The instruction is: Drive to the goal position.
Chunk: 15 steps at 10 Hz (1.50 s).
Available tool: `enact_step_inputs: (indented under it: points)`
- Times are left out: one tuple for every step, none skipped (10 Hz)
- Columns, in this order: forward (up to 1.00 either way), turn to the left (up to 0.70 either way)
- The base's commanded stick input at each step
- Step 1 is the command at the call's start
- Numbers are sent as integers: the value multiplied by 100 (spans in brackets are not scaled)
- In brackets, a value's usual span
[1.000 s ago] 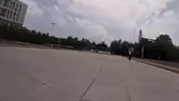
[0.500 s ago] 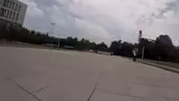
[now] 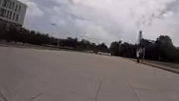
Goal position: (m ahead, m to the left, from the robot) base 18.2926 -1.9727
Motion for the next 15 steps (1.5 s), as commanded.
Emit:
enact_step_inputs:
  points:
    - [70, 0]
    - [70, 0]
    - [70, 0]
    - [70, 0]
    - [70, 0]
    - [70, 0]
    - [70, 0]
    - [70, 0]
    - [70, 0]
    - [70, 0]
    - [70, 0]
    - [70, 0]
    - [70, 0]
    - [70, 0]
    - [70, 0]
